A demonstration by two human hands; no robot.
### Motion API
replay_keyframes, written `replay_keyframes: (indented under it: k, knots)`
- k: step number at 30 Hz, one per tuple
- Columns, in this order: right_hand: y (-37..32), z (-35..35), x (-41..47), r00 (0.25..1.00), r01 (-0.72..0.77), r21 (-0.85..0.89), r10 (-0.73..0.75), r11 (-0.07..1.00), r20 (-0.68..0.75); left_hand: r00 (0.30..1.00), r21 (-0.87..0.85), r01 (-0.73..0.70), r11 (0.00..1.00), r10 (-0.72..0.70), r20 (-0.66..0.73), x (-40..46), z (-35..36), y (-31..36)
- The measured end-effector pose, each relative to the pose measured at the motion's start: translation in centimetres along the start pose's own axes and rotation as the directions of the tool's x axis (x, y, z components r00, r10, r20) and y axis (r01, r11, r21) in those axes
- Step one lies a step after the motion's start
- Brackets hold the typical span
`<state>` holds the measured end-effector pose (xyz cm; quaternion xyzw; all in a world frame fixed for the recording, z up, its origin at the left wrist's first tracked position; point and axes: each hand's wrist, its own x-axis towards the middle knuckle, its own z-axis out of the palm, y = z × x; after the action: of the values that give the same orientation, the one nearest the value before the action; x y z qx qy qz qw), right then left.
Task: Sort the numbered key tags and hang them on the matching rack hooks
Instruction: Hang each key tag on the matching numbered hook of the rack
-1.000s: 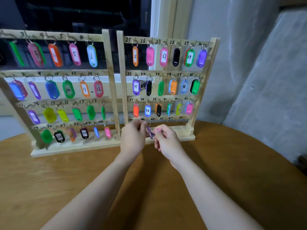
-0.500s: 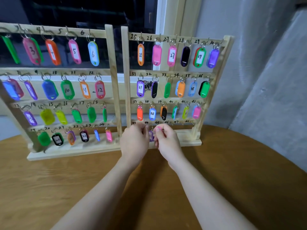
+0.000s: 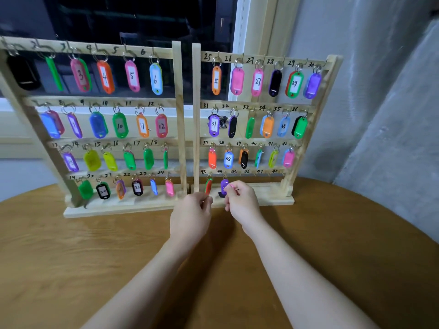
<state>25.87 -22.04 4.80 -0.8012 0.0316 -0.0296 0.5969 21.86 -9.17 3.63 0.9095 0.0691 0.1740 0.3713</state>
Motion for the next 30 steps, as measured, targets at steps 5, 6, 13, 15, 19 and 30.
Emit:
replay_keyframes:
  k: [5, 6, 13, 15, 19, 30]
  knots:
    - [-1.6, 0.0, -0.9, 0.998, 0.063, 0.044, -0.063, 0.997, -0.006, 0.999, -0.014, 0.033, 0.999, -0.033, 0.017, -2.5, -1.5, 0.2]
    - [-1.9, 0.1, -0.8, 0.998, 0.057, 0.045, -0.056, 0.997, -0.022, 0.999, -0.007, 0.029, 1.000, -0.029, 0.019, -2.8, -1.8, 0.3]
    - [-1.3, 0.4, 0.4, 1.000, 0.004, -0.045, -0.005, 0.999, -0.021, 0.999, 0.016, -0.002, 1.000, 0.001, 0.037, -2.6, -2.7, -0.2]
    - [-0.8, 0.4, 0.3, 1.000, -0.004, -0.051, 0.003, 0.999, -0.018, 0.999, 0.020, -0.006, 1.000, 0.005, 0.049, -2.5, -2.7, -0.2]
    - [-0.4, -1.3, -1.2, 1.000, -0.023, -0.091, 0.022, 0.996, -0.013, 0.996, 0.000, -0.024, 1.000, 0.024, 0.088, -3.1, -2.5, 0.1]
    - [0.4, -13.0, -15.5, 1.000, -0.005, -0.387, 0.007, 0.922, 0.004, 0.799, -0.103, -0.311, 0.945, 0.319, 0.510, -12.8, -2.5, 5.7]
